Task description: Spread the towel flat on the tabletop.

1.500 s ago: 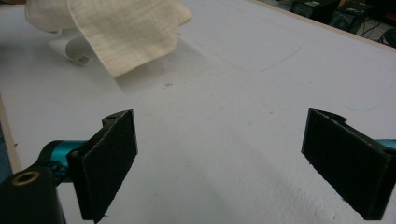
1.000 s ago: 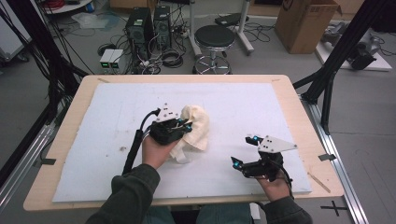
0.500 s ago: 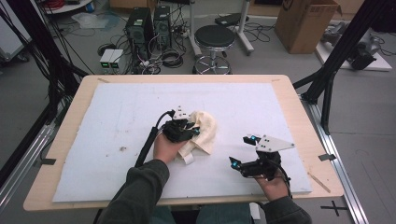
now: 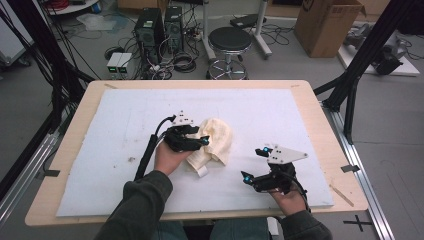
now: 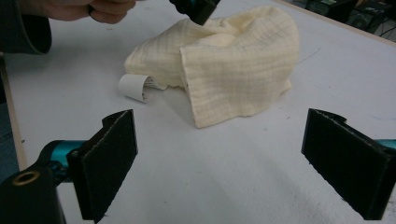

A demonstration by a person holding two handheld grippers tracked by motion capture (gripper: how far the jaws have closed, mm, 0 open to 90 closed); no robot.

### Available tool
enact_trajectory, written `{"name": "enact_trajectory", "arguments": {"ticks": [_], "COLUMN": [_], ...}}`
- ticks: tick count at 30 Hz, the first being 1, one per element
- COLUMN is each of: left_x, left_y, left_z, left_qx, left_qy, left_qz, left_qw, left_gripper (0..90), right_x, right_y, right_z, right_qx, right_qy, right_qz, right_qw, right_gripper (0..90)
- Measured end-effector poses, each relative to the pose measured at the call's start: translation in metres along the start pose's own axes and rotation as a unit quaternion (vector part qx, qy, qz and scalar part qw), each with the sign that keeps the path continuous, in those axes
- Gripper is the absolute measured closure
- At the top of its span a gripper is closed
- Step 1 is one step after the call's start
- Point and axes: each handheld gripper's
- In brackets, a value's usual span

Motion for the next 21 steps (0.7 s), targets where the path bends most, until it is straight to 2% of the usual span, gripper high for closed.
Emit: {"name": "enact_trajectory", "arguments": {"ticks": [4, 8, 11, 13, 15, 17, 21], "left_x": [0.007, 0.018, 0.027, 0.032, 0.036, 0.044, 0.047], "left_y": [0.017, 0.032, 0.040, 0.042, 0.042, 0.041, 0.036], "left_z": [0.002, 0.010, 0.016, 0.020, 0.022, 0.029, 0.038], "left_qx": [0.013, 0.014, 0.019, 0.014, 0.011, 0.006, -0.008], "left_qy": [-0.014, -0.029, -0.033, -0.038, -0.044, -0.049, -0.055], "left_qz": [0.006, 0.013, 0.022, 0.031, 0.033, 0.047, 0.058], "left_qw": [0.9998, 0.9994, 0.9990, 0.9987, 0.9984, 0.9977, 0.9968], "left_gripper": [43.2, 41.9, 42.0, 43.6, 45.2, 47.9, 53.9], "right_x": [0.002, 0.005, 0.005, 0.005, 0.005, 0.004, 0.006], "right_y": [-0.003, -0.007, -0.011, -0.017, -0.023, -0.030, -0.044], "right_z": [-0.001, -0.005, -0.008, -0.011, -0.013, -0.015, -0.019], "right_qx": [-0.002, 0.001, -0.003, -0.010, -0.018, -0.026, -0.042], "right_qy": [-0.010, -0.018, -0.016, -0.018, -0.014, -0.007, 0.001], "right_qz": [-0.007, -0.015, -0.031, -0.035, -0.046, -0.049, -0.056], "right_qw": [0.9999, 0.9997, 0.9994, 0.9992, 0.9987, 0.9985, 0.9975], "right_gripper": [9.7, 9.8, 17.0, 17.9, 23.9, 28.1, 37.9]}}
Point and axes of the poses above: each handheld gripper's, and its own axes: y roughly backward along the jaws, z roughly out of its underside, x roughly to its right, and after that the axes turned 7 degrees about -y, right-handed
